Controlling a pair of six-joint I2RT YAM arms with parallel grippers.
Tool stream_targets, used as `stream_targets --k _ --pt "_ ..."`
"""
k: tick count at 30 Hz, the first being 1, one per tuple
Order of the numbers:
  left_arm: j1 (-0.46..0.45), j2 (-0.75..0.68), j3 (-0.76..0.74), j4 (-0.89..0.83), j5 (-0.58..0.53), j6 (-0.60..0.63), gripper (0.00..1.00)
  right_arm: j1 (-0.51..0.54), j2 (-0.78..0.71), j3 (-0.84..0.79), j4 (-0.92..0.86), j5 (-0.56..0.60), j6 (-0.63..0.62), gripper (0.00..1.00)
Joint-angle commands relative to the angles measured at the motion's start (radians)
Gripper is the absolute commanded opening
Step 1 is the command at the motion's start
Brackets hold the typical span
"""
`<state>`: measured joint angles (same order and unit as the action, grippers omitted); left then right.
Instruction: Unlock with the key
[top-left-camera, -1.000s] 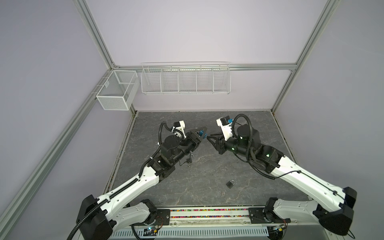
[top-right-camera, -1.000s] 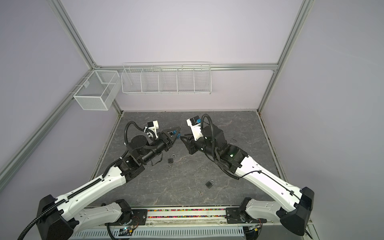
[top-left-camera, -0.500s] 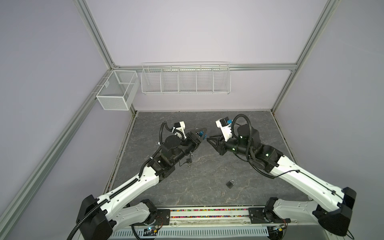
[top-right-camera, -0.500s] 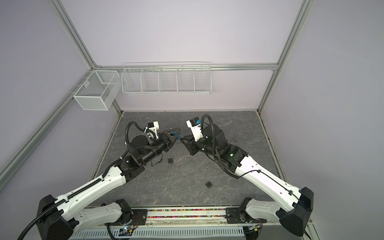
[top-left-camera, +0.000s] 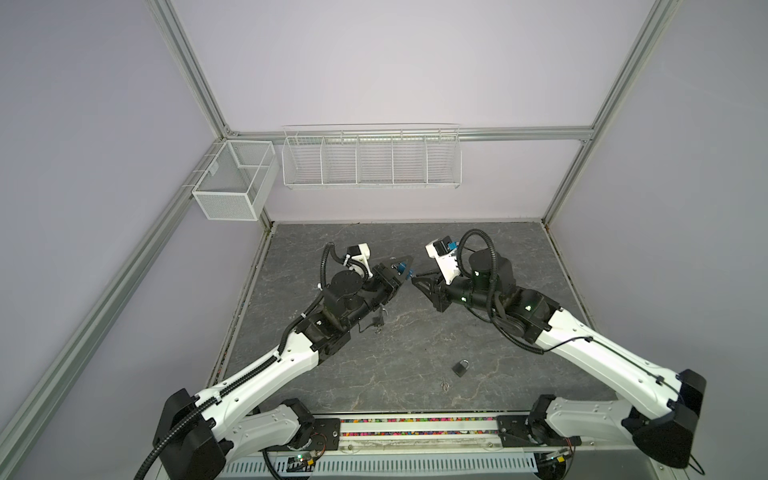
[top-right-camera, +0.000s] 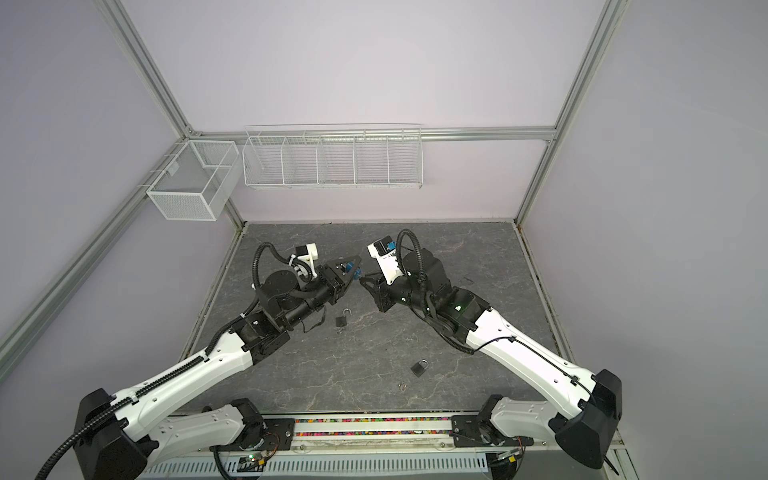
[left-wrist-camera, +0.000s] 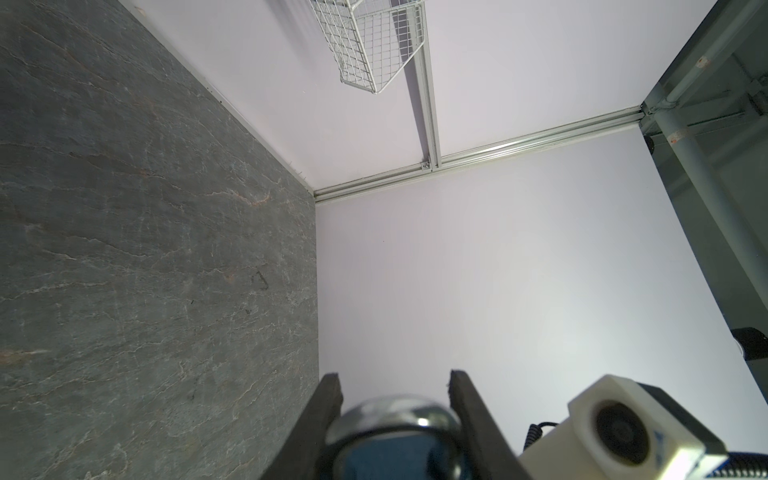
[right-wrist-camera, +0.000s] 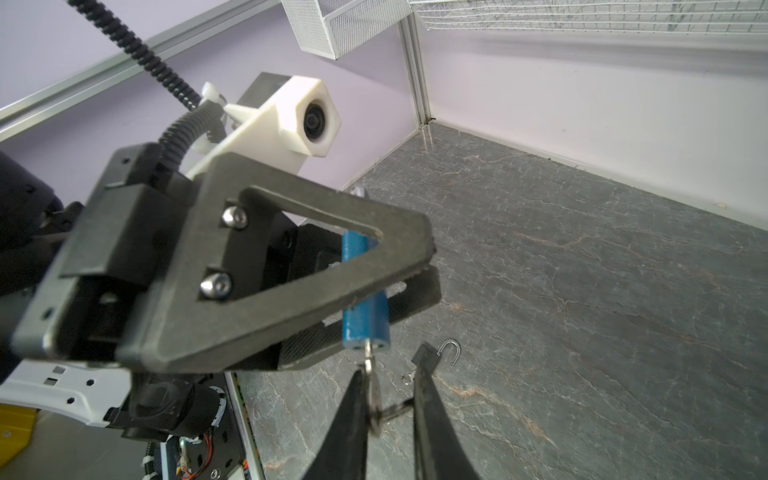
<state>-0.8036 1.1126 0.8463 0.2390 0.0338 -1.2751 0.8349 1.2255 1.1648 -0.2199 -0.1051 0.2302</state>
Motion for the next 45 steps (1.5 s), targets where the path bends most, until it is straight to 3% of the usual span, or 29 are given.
stream_targets --k 1,5,14,20,25,29,31,33,37,45 --pt "-0.005 -0.005 0.049 0.015 -0.015 -0.015 0.0 0.01 0.014 -0.013 0.002 0.023 -0.058 0.14" --pt "-0.011 0.002 0.059 -0.006 -0.016 -0.02 0.0 0.038 0.017 -0.007 -0.006 0.081 -0.115 0.07" --pt "-0.07 0.012 0.081 -0.09 -0.059 -0.046 0.0 0.135 0.052 0.007 0.035 0.331 -0.259 0.07" --pt "-0.082 0.013 0.063 -0.077 -0.08 -0.064 0.0 0.135 0.023 -0.002 0.073 0.267 -0.259 0.07" --pt "-0.083 0.016 0.088 -0.113 -0.071 -0.073 0.0 0.155 0.022 -0.01 0.053 0.348 -0.354 0.07" --pt "-0.082 0.016 0.061 -0.071 -0.08 -0.094 0.0 0.153 0.021 0.007 0.041 0.315 -0.319 0.07" --pt "-0.083 0.001 0.062 -0.1 -0.117 -0.075 0.0 0.152 -0.006 0.005 0.028 0.281 -0.27 0.15" --pt "-0.082 -0.013 0.05 -0.089 -0.156 -0.066 0.0 0.141 -0.037 -0.006 0.011 0.247 -0.23 0.34" --pt "-0.078 -0.039 0.062 -0.121 -0.19 -0.039 0.0 0.12 -0.106 -0.042 -0.062 0.189 -0.174 0.45" --pt "-0.078 -0.082 0.046 -0.12 -0.169 0.009 0.0 0.021 -0.269 -0.149 -0.038 -0.078 0.059 0.56"
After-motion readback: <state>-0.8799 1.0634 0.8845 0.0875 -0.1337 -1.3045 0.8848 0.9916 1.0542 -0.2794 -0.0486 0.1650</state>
